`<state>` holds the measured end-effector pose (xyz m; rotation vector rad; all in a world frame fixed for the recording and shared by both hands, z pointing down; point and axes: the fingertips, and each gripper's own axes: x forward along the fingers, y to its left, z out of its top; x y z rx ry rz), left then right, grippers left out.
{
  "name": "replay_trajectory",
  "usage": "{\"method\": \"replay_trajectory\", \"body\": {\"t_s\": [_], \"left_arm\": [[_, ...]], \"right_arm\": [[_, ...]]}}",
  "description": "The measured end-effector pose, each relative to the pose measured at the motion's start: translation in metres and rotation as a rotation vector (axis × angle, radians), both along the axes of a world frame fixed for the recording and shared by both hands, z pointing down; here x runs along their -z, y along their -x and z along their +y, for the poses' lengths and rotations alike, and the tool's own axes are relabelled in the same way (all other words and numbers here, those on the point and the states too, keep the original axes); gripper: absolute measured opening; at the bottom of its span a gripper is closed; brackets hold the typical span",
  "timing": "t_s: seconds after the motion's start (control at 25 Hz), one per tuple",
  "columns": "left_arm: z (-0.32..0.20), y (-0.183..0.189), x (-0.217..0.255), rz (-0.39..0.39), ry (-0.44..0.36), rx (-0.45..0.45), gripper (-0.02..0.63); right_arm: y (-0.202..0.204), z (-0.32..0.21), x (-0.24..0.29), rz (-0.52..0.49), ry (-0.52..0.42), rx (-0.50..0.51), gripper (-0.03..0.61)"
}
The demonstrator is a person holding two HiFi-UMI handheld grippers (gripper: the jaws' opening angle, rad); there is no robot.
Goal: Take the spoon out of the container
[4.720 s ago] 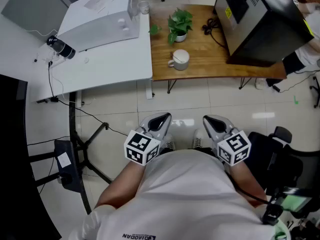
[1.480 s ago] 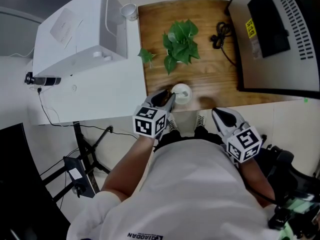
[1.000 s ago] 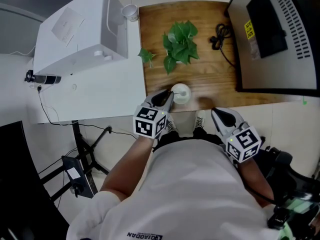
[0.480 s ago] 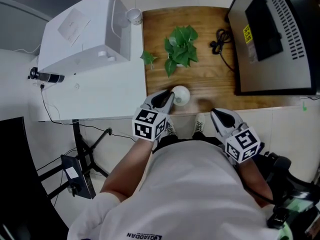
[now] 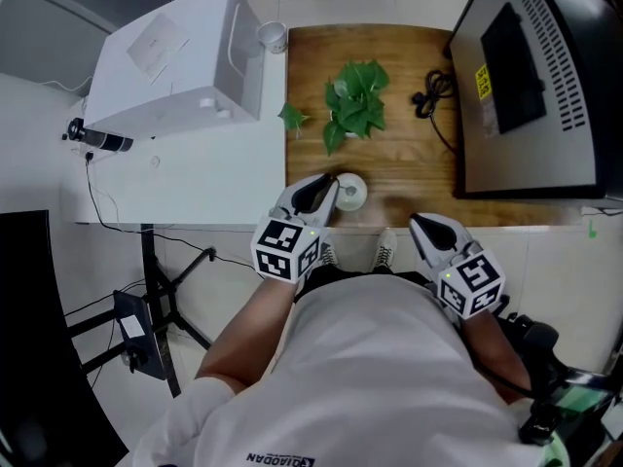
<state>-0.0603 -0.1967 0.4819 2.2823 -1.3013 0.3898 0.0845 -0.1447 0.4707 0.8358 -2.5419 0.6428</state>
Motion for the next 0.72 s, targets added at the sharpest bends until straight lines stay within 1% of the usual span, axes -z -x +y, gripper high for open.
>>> {"method": "replay_trajectory", "body": {"t_s": [0.24,0.4,0.6,0.72], "left_arm": [[0.003,-0.007,0.019,0.007,-0.054,0.019,0.055],[0.009,-0.013,0.033,0.01,-0.088,0.063,0.055],[0.029,-0.018,0.053,0.005,-0.149,0.126,0.054],[0.044,-0.018,0.062,-0.003,-0.173,0.135,0.054]], "right_arm": [[-0.011,-0.004,0.002,-0.014,-0.008,0.042,0.008],[-0.017,-0.003,0.004,-0.027,-0.013,0.091,0.008],[-0.021,0.001,0.004,-0.042,-0.028,0.139,0.008],[-0.022,0.007,0.006,-0.045,-0.039,0.149,0.008]]}}
